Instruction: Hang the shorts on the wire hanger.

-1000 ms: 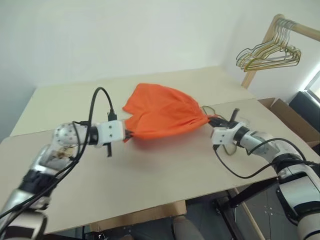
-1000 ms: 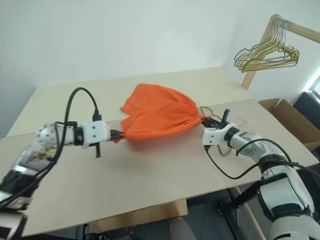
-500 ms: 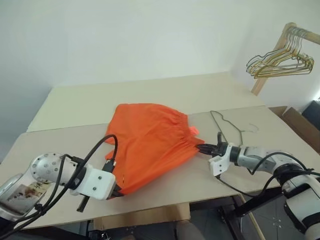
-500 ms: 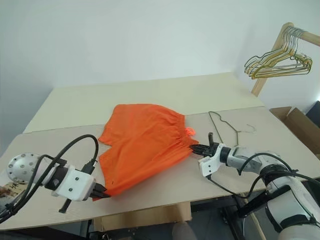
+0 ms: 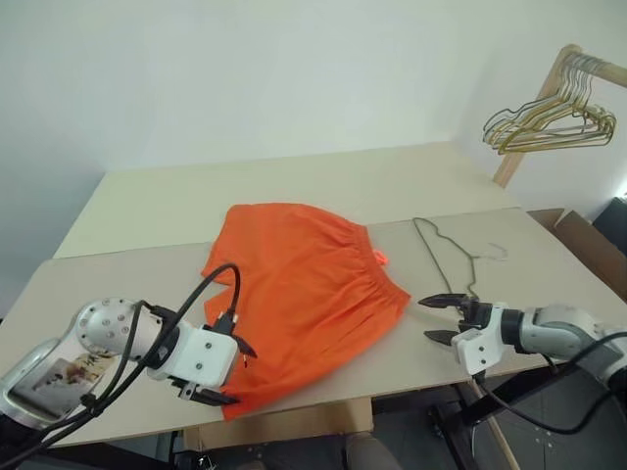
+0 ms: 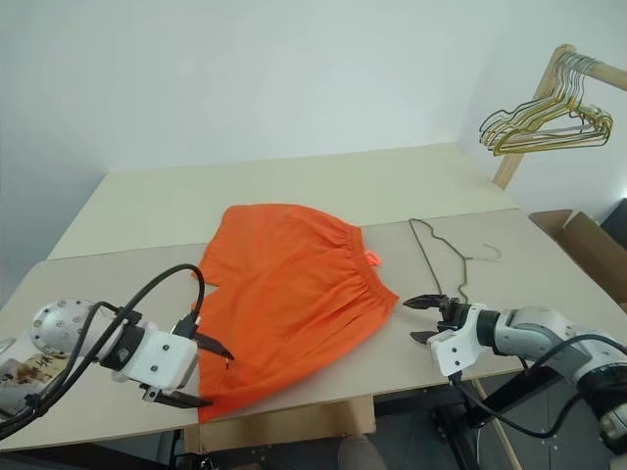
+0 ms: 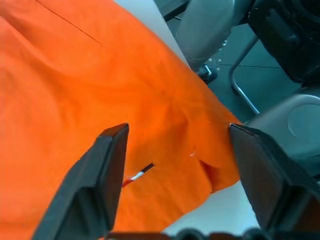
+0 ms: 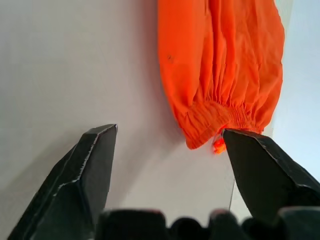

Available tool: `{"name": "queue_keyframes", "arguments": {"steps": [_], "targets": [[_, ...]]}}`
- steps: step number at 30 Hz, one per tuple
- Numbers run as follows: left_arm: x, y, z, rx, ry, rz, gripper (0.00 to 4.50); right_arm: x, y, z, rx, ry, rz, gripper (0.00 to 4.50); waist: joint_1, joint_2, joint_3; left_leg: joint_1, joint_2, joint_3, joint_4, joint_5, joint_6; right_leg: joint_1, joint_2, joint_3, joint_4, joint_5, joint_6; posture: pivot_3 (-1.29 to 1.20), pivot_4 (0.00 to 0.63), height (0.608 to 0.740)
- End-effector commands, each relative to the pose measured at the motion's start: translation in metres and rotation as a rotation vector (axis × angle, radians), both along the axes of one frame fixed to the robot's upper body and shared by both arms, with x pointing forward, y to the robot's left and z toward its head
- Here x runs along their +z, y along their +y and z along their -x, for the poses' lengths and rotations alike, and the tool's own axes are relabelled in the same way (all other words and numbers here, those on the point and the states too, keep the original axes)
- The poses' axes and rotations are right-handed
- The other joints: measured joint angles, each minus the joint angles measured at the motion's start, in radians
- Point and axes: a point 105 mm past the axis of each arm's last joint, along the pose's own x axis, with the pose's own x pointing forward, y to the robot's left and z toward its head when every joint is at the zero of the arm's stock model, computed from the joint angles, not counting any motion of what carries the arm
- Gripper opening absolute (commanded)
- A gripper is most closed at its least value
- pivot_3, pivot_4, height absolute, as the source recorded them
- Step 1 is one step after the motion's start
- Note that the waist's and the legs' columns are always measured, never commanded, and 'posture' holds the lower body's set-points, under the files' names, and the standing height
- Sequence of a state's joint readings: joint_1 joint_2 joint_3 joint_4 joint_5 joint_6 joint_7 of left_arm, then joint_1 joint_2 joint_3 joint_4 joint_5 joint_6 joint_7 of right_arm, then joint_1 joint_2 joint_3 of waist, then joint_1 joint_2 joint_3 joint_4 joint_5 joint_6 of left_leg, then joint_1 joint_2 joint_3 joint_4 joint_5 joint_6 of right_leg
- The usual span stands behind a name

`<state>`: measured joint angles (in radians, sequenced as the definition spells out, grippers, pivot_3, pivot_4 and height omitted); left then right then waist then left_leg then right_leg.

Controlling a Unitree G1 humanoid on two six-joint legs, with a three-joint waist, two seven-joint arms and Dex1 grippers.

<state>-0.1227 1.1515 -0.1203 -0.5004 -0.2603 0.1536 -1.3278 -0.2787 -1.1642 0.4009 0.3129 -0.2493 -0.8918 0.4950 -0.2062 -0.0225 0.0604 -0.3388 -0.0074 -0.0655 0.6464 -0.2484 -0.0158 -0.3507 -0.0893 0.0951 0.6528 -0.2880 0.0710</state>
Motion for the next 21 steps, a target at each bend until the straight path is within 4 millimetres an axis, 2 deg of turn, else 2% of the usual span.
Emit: {"name": "queue_keyframes", "arguments": {"steps": [1,6,8,10,15,19,21], "targets": [[0.037,0.007,-0.011,0.036,-0.066,0.100,3.28,0.047,-0.012,-0.002,-0.179,0.006,-0.156,3.79,0.004,0.000,0.000,-0.001,0.000,0.000,0.000,0.000,0.000,0.000,0.000,0.000,0.000,0.000,0.000,-0.15,0.024,0.740],[0.074,0.018,-0.027,0.129,-0.107,0.268,3.28,0.076,-0.043,0.003,-0.555,0.168,-0.427,3.79,0.020,-0.001,0.000,-0.008,0.003,0.001,0.002,-0.001,0.000,-0.001,0.002,-0.001,-0.003,0.000,0.000,-0.15,0.029,0.740],[0.086,0.024,-0.044,0.191,-0.144,0.339,3.28,0.076,-0.054,0.003,-0.693,0.201,-0.476,3.79,0.026,0.000,0.000,-0.009,0.005,0.001,0.002,-0.001,0.000,-0.001,0.004,-0.001,-0.004,0.000,0.002,-0.14,0.031,0.740],[0.095,0.024,-0.063,0.272,-0.164,0.437,3.28,0.065,-0.068,-0.001,-0.860,0.229,-0.464,3.79,0.033,0.000,0.000,-0.009,0.006,0.001,0.003,-0.001,-0.001,-0.001,0.006,-0.001,-0.004,-0.002,0.006,-0.15,0.031,0.740],[0.098,-0.014,-0.086,0.311,-0.102,0.640,3.28,0.042,-0.085,-0.020,-1.227,0.372,-0.569,3.79,0.039,0.000,0.000,-0.011,0.008,0.001,0.005,-0.002,-0.001,-0.004,0.010,0.000,-0.006,0.000,0.004,-0.16,0.035,0.740],[0.100,-0.050,-0.092,0.279,-0.049,0.746,3.28,0.031,-0.081,-0.038,-1.390,0.458,-0.662,3.79,0.040,-0.001,0.000,-0.015,0.009,0.000,0.013,-0.006,0.004,-0.007,0.012,-0.001,-0.006,0.004,-0.002,-0.17,0.041,0.740],[0.100,-0.059,-0.092,0.271,-0.033,0.764,3.28,0.025,-0.079,-0.043,-1.448,0.513,-0.697,3.79,0.040,0.000,0.000,-0.016,0.009,-0.001,0.014,-0.007,0.005,-0.007,0.011,0.000,-0.006,0.004,-0.002,-0.18,0.046,0.740]]}}
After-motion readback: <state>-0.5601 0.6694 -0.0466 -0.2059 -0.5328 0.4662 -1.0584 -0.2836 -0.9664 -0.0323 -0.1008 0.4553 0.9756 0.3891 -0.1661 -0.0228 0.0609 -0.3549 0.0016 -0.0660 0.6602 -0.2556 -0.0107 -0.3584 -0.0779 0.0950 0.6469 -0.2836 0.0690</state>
